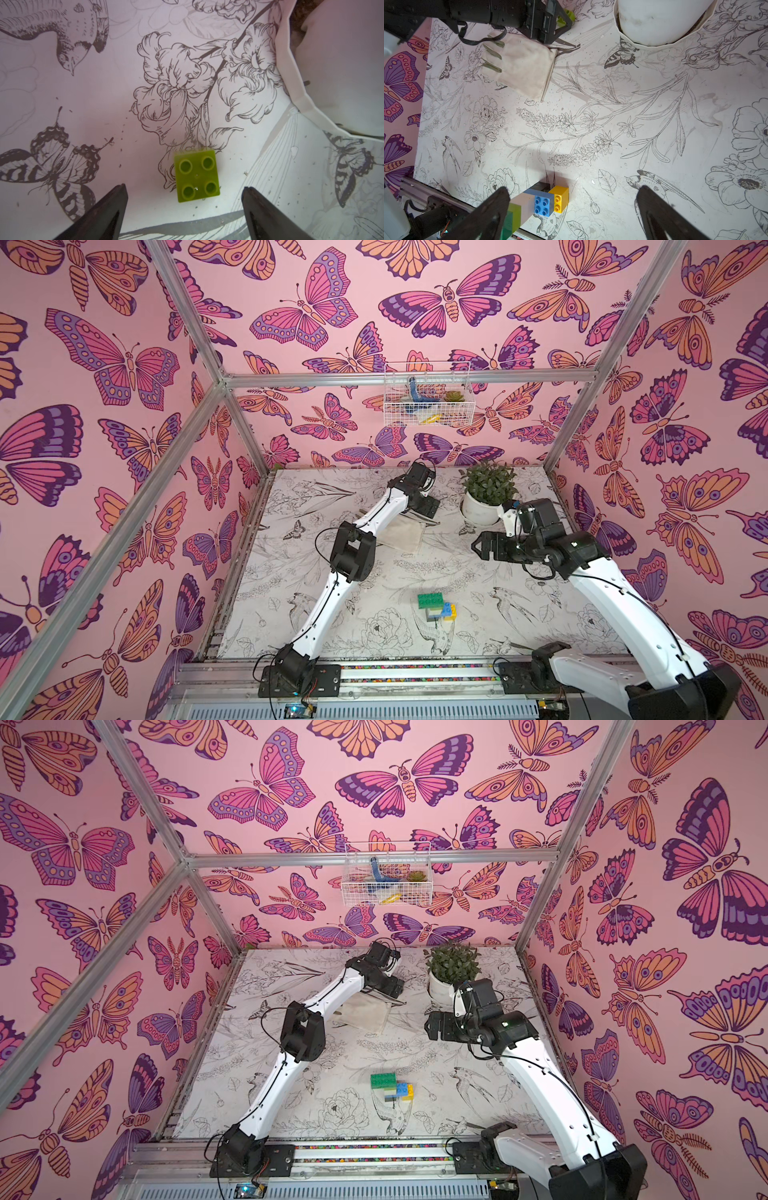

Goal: Assemble a giraffe with lego
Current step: Pick up the lego brick from the center of the board.

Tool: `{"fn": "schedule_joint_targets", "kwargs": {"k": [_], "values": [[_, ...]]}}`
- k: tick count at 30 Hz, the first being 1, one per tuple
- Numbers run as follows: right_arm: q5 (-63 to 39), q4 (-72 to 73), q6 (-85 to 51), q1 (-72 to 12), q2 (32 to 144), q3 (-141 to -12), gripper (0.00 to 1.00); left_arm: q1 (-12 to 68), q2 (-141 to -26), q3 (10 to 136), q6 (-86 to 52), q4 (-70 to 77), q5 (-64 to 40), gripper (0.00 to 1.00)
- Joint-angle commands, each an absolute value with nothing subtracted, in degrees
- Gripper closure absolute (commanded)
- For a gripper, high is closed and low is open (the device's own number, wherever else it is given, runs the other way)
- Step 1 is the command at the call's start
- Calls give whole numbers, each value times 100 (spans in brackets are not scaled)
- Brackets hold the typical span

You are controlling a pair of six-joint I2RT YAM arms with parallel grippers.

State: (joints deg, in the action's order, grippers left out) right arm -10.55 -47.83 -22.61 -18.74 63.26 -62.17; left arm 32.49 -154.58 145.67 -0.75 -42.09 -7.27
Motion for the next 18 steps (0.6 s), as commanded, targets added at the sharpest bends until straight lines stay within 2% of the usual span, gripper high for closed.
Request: {"fn": "schedule_joint_targets", "kwargs": {"k": [1,10,16,18], "values": [[-1115,-4980,-2146,-1806,6289,-6350,1,3225,-15689,14685,108,-4290,-589,9],[-1128,-5236,-2173,-1549,5988,-6231,0,3297,-15890,14791,36,-4145,-497,20],[-1100,-5317,-2274,-1514,5959,-6218,0,3328,-15935,14880,-69,-4096,-474,36],[-1063,-5332,-2287,-1500,5942,-6214,1,3326,-15934,14883,-95,-4075,-530,52]]}}
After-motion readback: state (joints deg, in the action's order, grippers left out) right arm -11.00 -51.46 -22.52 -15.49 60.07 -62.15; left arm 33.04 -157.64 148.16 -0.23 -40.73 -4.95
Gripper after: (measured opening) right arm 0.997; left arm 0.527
